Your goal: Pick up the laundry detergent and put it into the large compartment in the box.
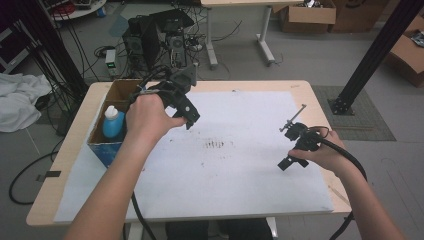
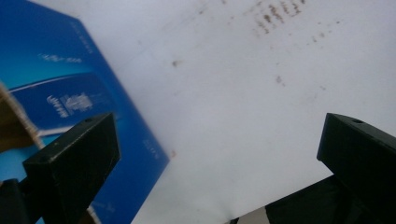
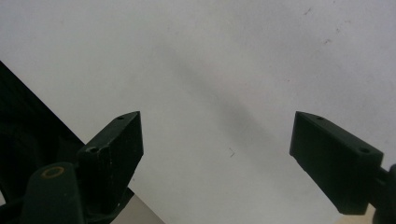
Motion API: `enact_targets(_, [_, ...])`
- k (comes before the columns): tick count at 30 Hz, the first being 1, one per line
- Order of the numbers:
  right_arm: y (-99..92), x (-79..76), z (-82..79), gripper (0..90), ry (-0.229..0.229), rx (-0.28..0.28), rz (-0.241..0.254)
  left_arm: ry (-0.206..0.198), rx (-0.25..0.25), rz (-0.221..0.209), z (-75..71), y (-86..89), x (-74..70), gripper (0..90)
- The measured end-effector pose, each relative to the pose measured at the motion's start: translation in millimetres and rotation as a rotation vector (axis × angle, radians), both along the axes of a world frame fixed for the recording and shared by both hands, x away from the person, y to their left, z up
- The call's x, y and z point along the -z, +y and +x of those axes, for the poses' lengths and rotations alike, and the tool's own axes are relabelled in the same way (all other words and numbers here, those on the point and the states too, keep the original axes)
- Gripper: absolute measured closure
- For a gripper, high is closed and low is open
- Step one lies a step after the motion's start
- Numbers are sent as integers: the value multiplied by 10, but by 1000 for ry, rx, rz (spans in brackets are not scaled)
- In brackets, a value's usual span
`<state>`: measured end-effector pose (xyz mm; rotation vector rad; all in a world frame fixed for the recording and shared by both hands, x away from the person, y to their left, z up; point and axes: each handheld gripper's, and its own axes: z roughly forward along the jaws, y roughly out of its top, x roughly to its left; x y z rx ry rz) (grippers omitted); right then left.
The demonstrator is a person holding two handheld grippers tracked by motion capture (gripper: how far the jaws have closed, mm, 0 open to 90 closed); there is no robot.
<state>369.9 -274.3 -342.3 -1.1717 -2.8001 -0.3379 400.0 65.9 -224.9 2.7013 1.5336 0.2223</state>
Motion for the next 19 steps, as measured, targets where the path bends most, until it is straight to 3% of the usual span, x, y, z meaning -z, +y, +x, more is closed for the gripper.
enact_targets(7, [-5,-4,6,176,-2,-7,-1,12,24,2,5,-102,71,1])
enact_targets(19, [-18,-6,-20,176,-4,5,8,13,31,14,-4,-109,75,1])
